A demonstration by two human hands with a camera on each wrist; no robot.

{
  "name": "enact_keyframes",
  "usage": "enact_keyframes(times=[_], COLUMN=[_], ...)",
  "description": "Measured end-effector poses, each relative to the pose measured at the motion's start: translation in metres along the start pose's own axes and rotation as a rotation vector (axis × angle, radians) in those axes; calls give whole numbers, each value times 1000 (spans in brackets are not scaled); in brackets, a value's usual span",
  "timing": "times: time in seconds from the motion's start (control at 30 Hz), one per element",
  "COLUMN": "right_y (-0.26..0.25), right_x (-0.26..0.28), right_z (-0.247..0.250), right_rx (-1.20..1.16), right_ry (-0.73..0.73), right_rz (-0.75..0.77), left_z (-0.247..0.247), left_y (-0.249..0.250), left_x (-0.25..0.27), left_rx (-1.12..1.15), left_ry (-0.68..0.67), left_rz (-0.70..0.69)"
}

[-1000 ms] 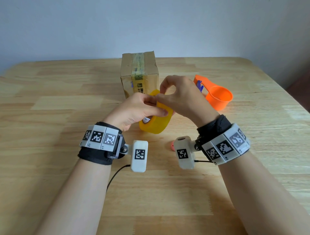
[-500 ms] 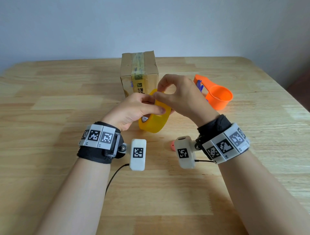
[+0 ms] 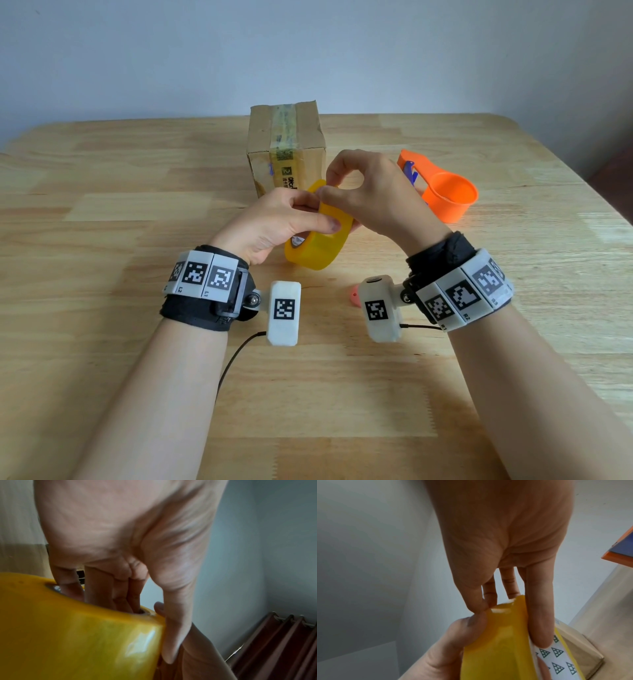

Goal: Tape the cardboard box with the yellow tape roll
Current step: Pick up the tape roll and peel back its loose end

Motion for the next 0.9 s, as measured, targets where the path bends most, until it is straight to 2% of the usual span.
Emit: enact_keyframes(times=[0.37, 0.8, 0.9], right_y=[4, 3, 4], right_x=[0, -1, 0], right_z=[-1, -2, -1], right_rx=[-45, -24, -80], right_ry=[-11, -11, 2], right_rz=[-48, -24, -39], left_z=[-1, -2, 0], left_y=[0, 0, 0], left_x=[1, 1, 1], left_rx=[11, 18, 32], left_ry=[-10, -16, -19], left_rz=[5, -18, -13])
Point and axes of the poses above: each hand's wrist, its own x-axis away from the middle knuckle, its own z-axis out of the back of the hand, y = z × x, the point moved 8 cm from there along -x, towards the middle knuckle, and after that the axes turned 13 degrees about -y, right-handed, at the moved point
